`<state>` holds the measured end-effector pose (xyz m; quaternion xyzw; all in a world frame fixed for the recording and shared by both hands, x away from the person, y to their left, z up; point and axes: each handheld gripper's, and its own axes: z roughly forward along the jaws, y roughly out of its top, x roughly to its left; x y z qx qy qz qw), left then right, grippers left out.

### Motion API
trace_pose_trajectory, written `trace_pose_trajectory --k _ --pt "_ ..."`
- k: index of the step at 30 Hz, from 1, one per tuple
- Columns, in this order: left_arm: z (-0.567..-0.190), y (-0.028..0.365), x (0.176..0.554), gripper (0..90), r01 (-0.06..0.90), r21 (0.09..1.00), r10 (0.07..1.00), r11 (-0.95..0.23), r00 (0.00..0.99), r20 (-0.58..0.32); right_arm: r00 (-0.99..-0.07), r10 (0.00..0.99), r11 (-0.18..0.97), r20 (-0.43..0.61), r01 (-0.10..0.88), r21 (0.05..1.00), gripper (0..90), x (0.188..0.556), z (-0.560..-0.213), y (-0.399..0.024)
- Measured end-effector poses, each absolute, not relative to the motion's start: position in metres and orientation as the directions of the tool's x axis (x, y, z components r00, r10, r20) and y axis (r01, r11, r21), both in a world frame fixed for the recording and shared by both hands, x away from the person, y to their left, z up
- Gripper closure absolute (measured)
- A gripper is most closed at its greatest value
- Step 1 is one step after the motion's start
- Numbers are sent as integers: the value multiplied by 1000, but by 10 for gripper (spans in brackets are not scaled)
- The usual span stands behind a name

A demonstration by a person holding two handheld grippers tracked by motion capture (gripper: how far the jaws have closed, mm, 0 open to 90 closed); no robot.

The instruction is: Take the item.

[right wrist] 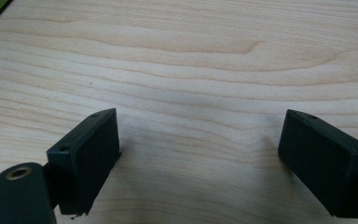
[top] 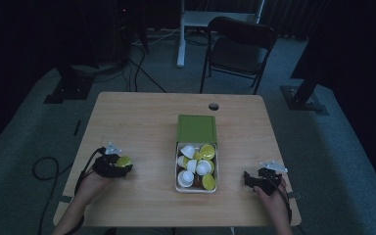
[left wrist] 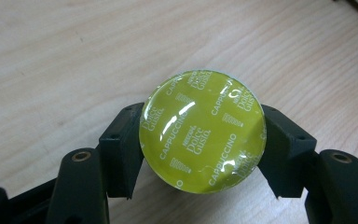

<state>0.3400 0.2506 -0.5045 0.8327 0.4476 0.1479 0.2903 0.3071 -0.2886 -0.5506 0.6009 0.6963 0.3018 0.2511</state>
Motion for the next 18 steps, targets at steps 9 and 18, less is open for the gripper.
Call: trace_pose_trajectory --k 9,18 --pt "-514 256 333 384 656 618 829 -433 560 -13 -152 988 96 13 685 722 119 307 -551 -289" --pt "-519 259 328 383 650 621 822 -438 569 -16 -152 988 96 13 685 722 119 307 -551 -289"
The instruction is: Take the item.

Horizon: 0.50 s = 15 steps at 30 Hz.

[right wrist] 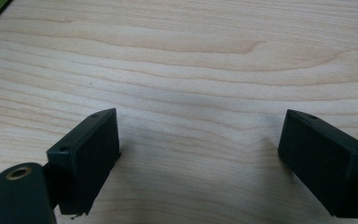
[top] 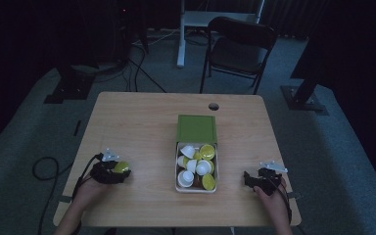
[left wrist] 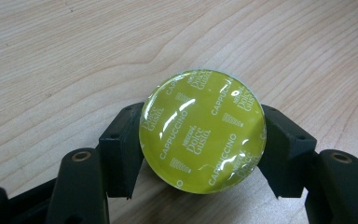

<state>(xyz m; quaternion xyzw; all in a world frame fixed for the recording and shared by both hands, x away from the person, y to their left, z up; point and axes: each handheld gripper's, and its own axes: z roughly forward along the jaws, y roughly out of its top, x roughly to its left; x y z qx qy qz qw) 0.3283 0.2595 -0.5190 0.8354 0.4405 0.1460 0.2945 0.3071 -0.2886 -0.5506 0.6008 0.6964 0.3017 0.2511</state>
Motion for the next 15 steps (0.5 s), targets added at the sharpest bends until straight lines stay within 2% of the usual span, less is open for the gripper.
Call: trace_pose_trajectory --k 13,15 --pt "-520 265 329 374 654 634 819 -412 571 -57 -152 988 96 13 685 722 119 307 -551 -289" --pt "-518 264 329 340 657 637 819 -403 570 -70 -152 988 96 13 685 722 119 307 -551 -289"
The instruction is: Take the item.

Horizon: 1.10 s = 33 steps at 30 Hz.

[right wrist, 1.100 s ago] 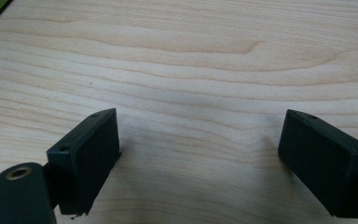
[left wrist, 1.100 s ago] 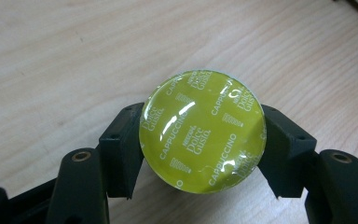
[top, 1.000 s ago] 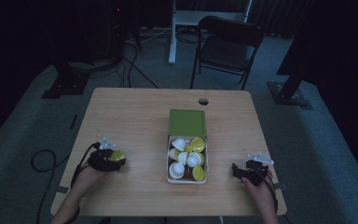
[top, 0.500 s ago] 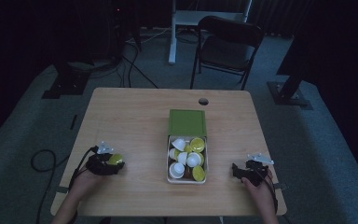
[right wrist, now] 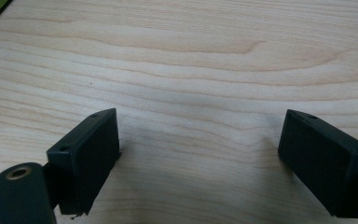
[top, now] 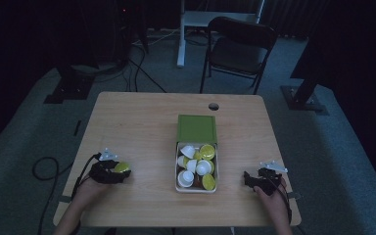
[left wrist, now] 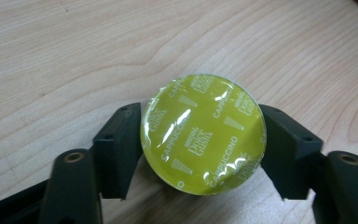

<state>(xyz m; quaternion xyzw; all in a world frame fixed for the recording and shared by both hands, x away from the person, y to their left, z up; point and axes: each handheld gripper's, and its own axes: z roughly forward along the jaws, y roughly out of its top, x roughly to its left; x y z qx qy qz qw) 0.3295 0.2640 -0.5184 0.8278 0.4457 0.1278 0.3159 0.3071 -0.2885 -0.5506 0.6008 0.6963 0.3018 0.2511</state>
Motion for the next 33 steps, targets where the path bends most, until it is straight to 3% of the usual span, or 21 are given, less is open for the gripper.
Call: trace_pose_trajectory --k 18,33 --pt "-500 253 331 151 620 681 804 -389 590 -77 -152 988 96 13 685 722 119 307 -551 -289" --pt "-485 233 326 95 525 761 729 -382 677 -102 -152 988 96 13 685 722 119 307 -551 -289"
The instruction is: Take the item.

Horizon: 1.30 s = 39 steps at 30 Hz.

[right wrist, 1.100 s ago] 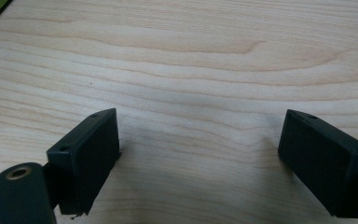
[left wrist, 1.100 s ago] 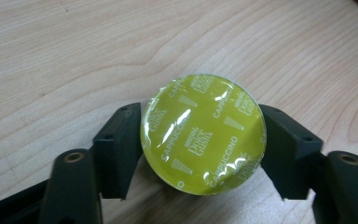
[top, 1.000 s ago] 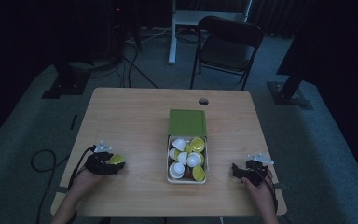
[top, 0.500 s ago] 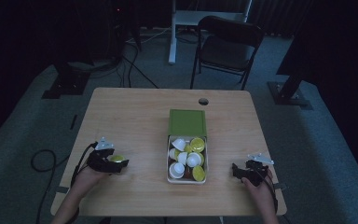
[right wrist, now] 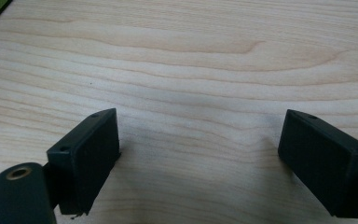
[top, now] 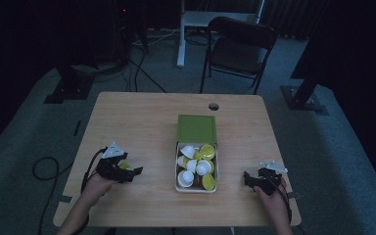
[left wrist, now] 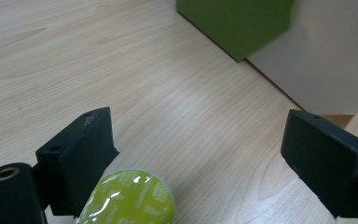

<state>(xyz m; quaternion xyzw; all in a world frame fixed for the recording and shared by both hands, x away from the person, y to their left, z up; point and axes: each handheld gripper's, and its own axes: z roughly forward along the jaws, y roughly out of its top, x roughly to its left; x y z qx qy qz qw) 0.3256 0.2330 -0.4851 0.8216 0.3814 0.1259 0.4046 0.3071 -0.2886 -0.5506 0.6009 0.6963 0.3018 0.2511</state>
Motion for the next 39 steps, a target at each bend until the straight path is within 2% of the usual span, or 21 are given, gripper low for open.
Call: trace_pose_trajectory --k 4,5,6,18,39 --pt "-487 227 324 76 513 754 700 -410 707 -100 -152 988 96 13 685 722 119 307 -551 -289" --pt "-487 227 324 19 513 754 700 -410 707 -100 -152 988 96 13 685 722 119 307 -551 -289" --pt "-488 223 323 11 514 744 692 -427 715 -97 -152 988 95 13 685 722 119 307 -551 -289" --pt "-498 199 312 11 460 732 611 -502 788 -76 -152 988 96 13 685 722 119 307 -551 -289" --pt "-523 171 289 14 394 695 522 -601 853 -32 -152 988 96 13 685 722 119 307 -551 -289"
